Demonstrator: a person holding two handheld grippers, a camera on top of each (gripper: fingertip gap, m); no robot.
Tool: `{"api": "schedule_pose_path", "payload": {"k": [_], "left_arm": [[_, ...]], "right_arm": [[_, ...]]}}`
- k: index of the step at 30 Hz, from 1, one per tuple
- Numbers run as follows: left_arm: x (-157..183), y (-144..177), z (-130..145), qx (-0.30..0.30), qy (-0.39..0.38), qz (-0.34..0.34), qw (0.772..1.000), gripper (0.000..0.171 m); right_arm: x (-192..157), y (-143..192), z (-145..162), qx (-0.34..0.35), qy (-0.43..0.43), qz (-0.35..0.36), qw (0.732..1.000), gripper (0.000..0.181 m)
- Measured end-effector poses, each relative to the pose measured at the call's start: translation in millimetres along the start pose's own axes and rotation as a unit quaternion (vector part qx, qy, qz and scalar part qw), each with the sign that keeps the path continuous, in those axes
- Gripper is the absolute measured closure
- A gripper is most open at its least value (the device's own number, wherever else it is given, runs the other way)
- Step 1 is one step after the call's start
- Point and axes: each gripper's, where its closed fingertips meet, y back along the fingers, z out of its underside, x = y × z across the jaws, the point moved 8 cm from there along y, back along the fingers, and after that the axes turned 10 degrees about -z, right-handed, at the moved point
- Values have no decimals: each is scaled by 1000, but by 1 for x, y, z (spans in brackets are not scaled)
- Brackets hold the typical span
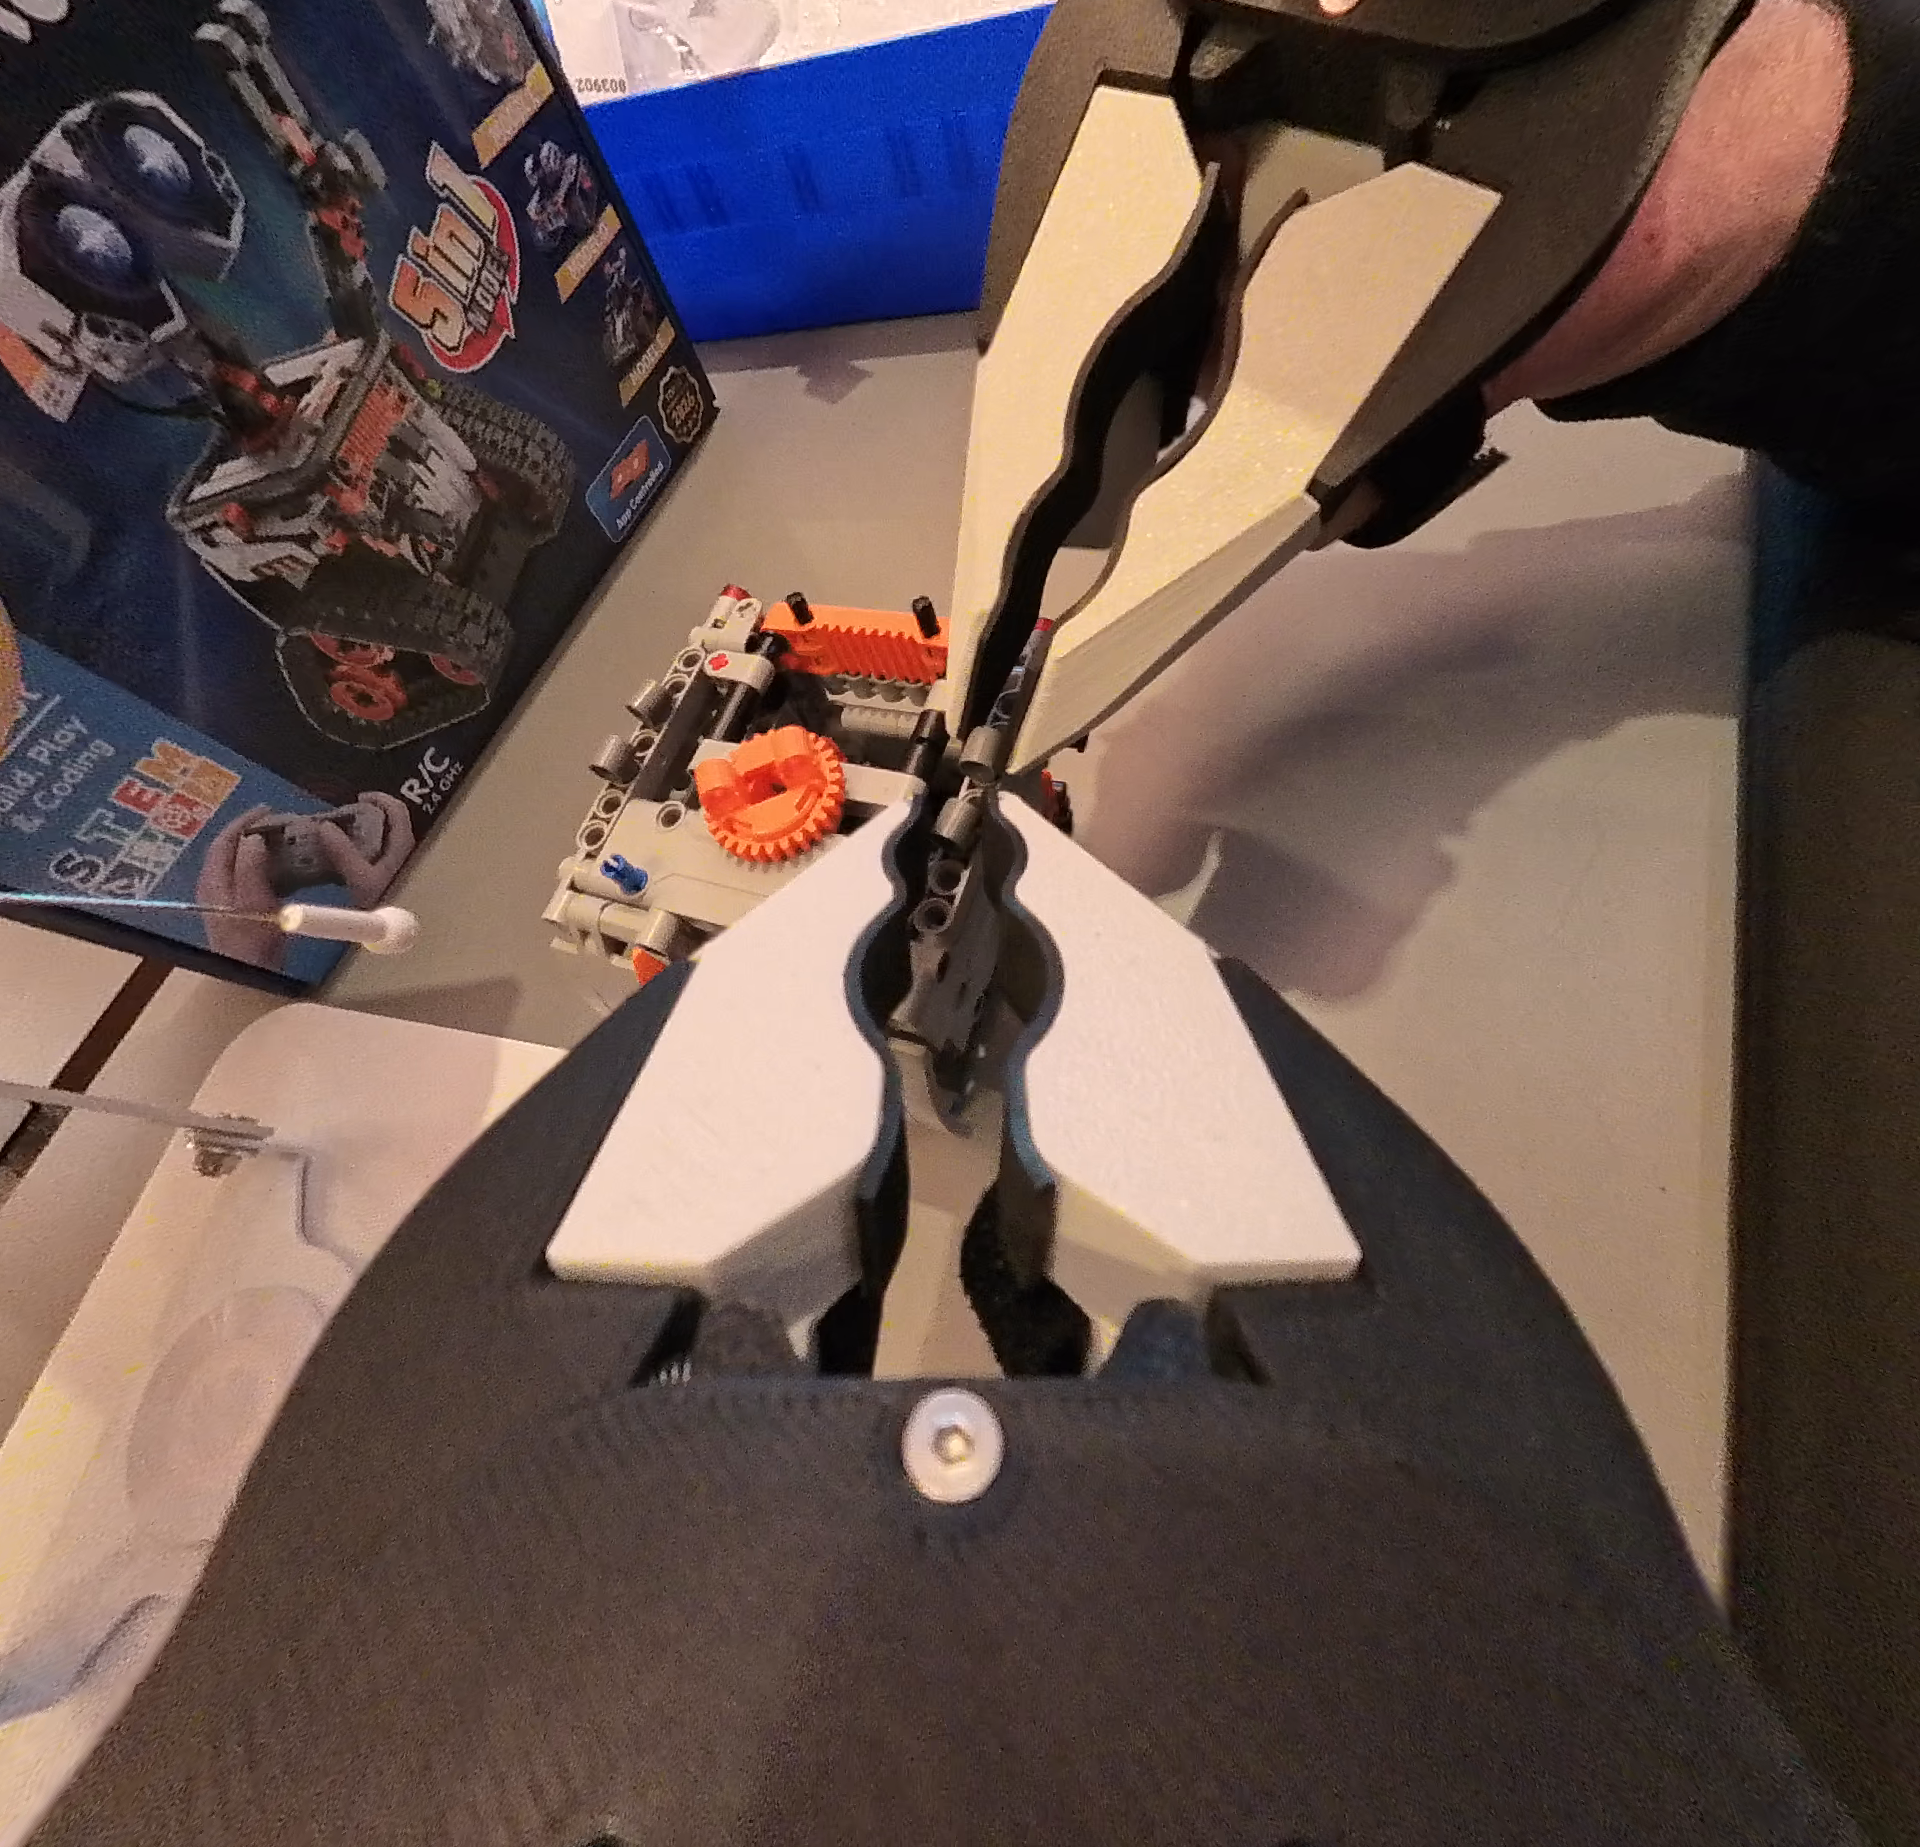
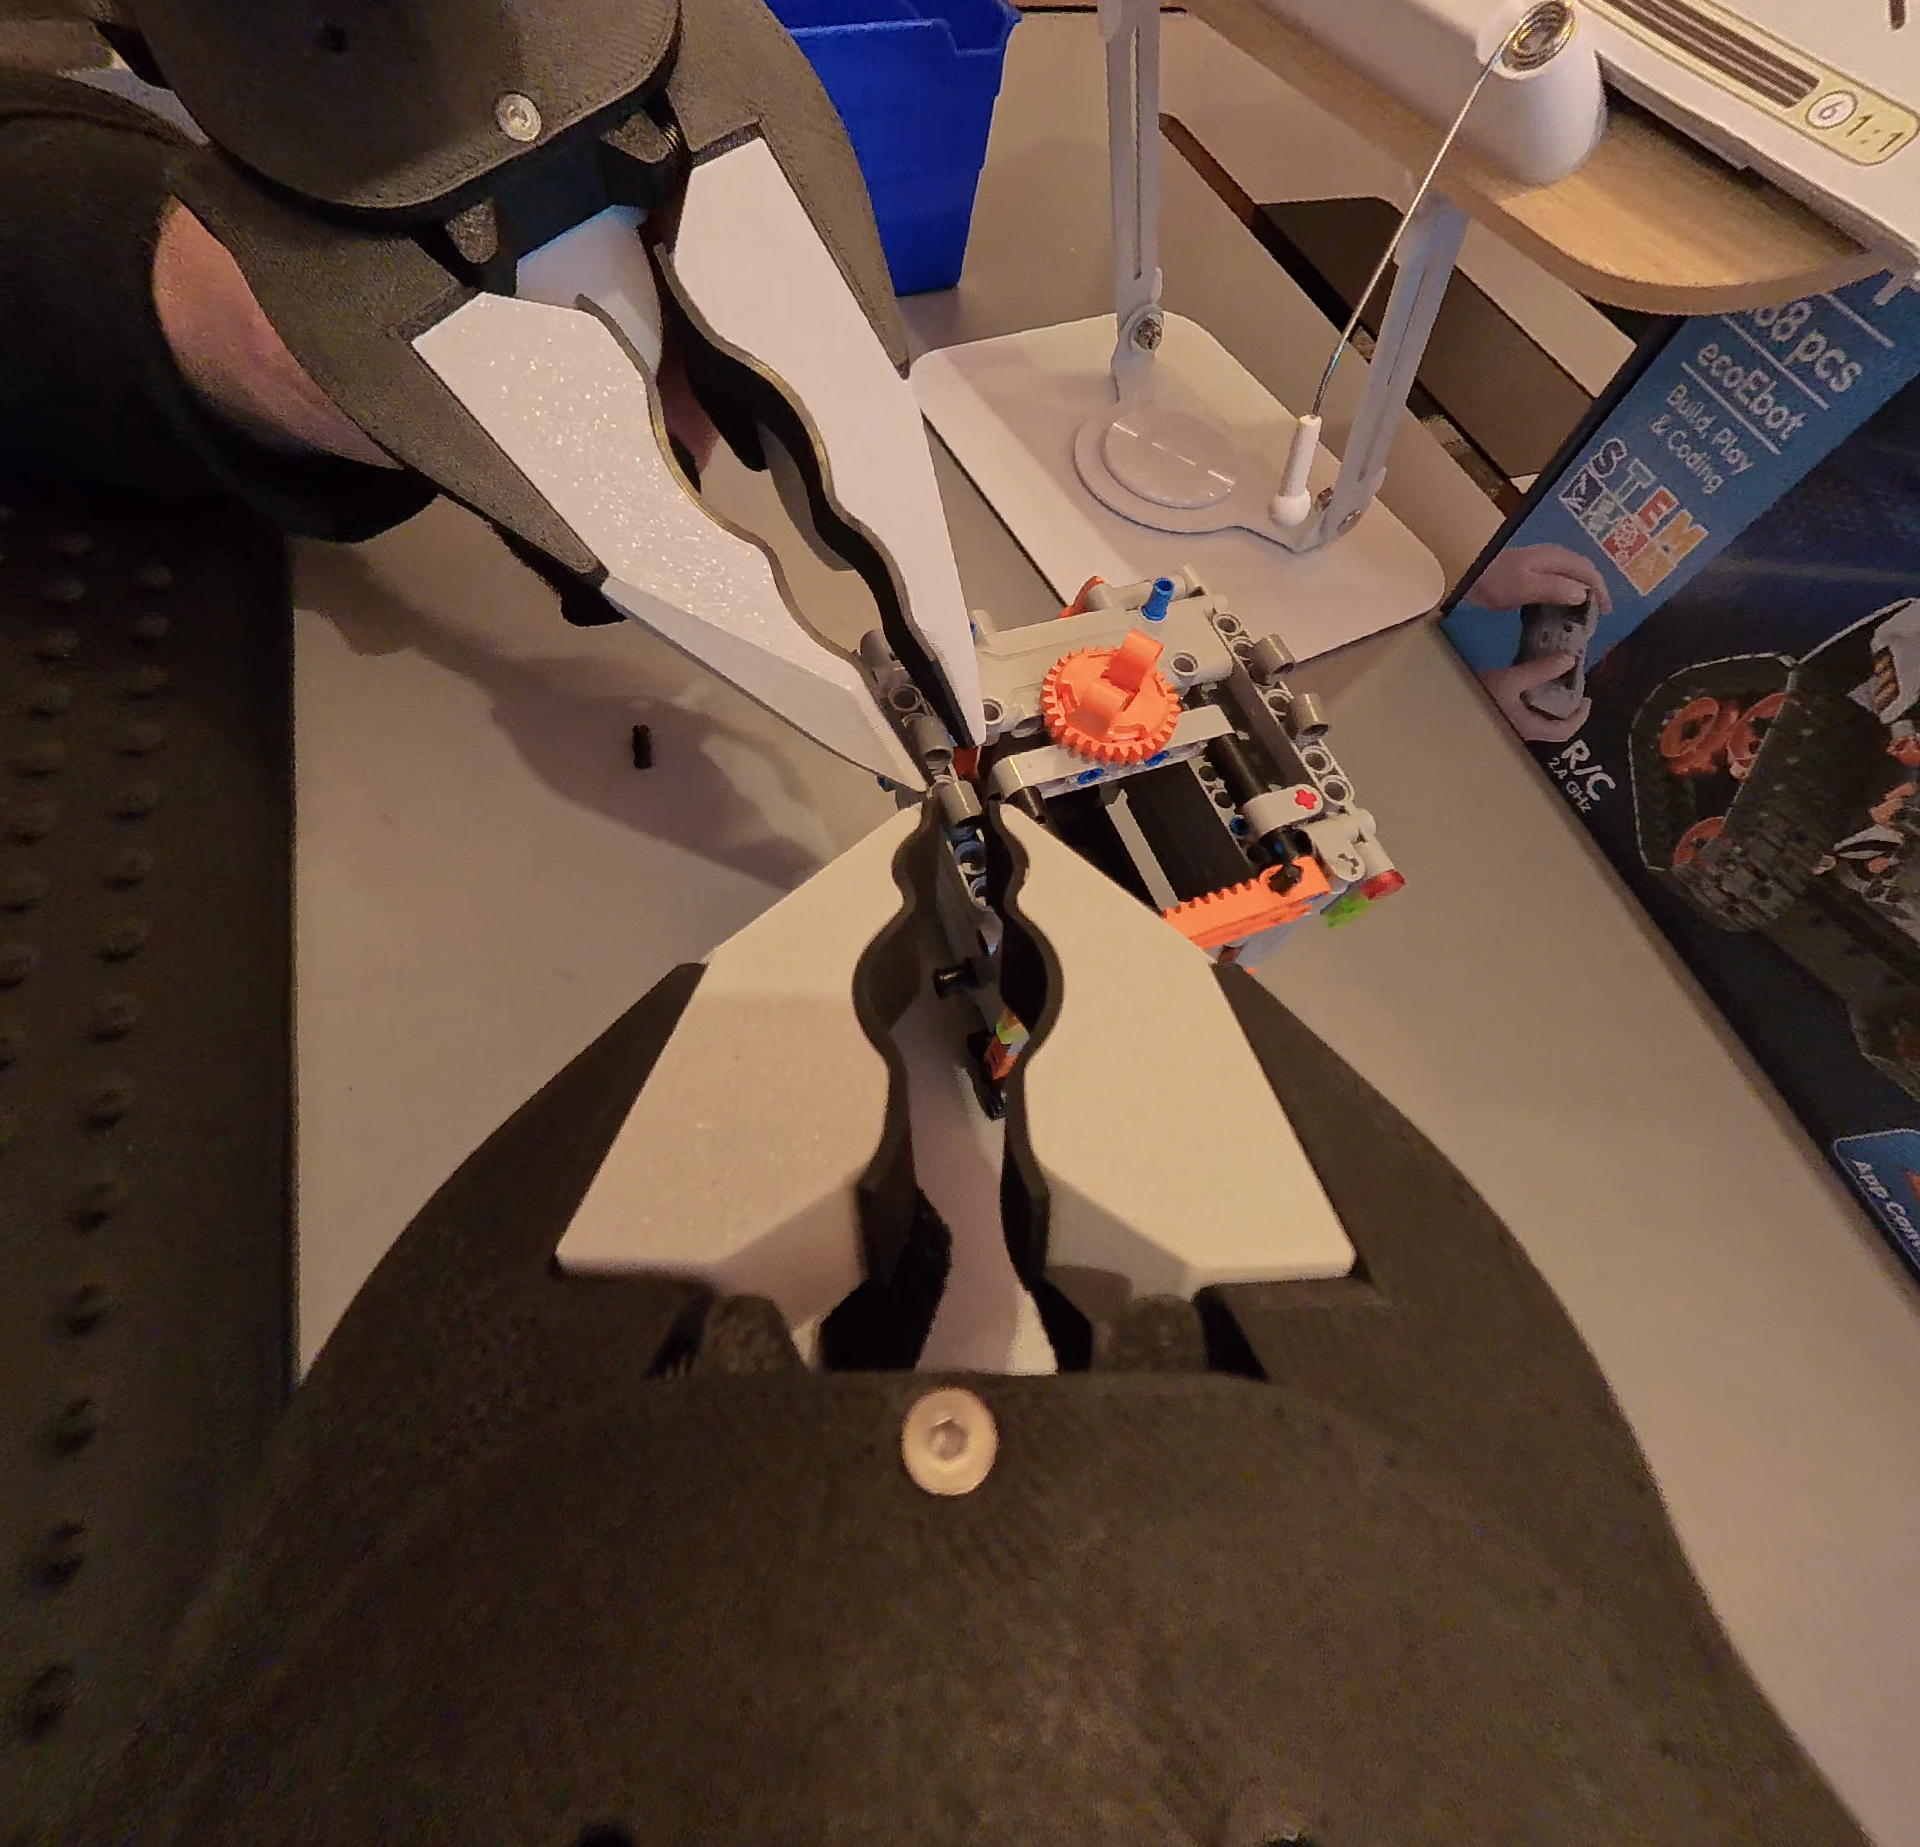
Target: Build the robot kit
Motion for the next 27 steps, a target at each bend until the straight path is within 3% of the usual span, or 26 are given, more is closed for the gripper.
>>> {"api": "schedule_pose_path", "payload": {"k": [9,11,17,21,27], "left_arm": [[2,1,0,-13,22,-27,999,165],[4,3,0,-10,18,-12,1000,159],[0,17,4,3,9,-2,1000,144],[-12,32,8,6,4,-21,1000,137],[-23,31,29,-25,66,2,998,131]], "right_arm": [[0,-2,-1,4,-11,8,1000,175],[0,1,-4,17,-13,16,1000,157],[5,28,-5,61,-21,38,997,157],[15,44,2,79,-57,56,994,155],[31,47,21,74,-148,51,985,146]]}}
